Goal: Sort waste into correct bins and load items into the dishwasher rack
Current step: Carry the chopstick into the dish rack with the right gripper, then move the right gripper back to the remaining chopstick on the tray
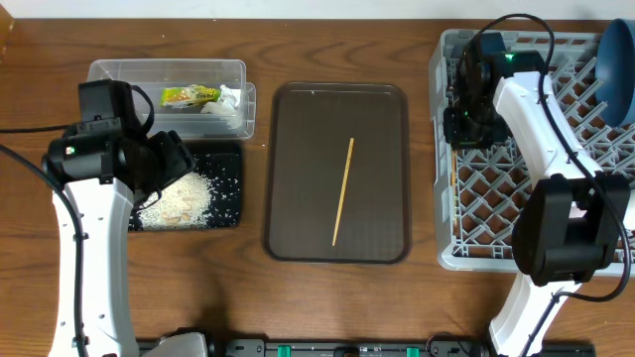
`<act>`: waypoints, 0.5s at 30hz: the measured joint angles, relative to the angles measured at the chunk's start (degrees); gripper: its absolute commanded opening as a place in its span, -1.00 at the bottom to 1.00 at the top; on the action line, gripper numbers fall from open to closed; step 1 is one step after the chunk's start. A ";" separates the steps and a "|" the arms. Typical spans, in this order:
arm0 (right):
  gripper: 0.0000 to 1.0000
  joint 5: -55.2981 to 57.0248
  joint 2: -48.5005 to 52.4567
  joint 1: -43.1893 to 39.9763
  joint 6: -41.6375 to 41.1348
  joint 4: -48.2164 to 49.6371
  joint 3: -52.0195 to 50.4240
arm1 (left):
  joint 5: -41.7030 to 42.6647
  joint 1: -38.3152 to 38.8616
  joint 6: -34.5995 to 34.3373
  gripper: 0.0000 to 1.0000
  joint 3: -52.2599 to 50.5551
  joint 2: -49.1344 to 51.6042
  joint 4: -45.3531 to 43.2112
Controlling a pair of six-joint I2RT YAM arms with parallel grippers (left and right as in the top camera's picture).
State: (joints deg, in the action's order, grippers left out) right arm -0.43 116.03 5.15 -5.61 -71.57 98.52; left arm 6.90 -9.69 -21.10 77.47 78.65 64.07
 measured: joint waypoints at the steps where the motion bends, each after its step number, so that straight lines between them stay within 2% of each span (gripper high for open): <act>1: -0.48 -0.20 -0.26 0.00 -0.07 -0.37 0.02 | 0.00 0.00 0.00 0.48 0.00 0.00 0.00; 6: -0.43 -1.16 -4.11 0.20 -1.01 -0.11 1.20 | 0.02 0.00 0.00 0.47 0.02 0.00 0.00; 11: -0.10 -4.24 -12.13 3.08 -2.01 5.09 3.39 | 0.02 0.00 0.00 0.47 0.00 0.00 -0.02; 15: 0.01 -6.12 -14.29 9.35 -4.02 7.13 4.17 | 0.00 0.00 0.00 0.47 0.00 0.00 -0.02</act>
State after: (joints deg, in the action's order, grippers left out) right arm -6.55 101.73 14.50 -9.63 -64.45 102.69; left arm 6.90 -9.69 -21.10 77.47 78.65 64.05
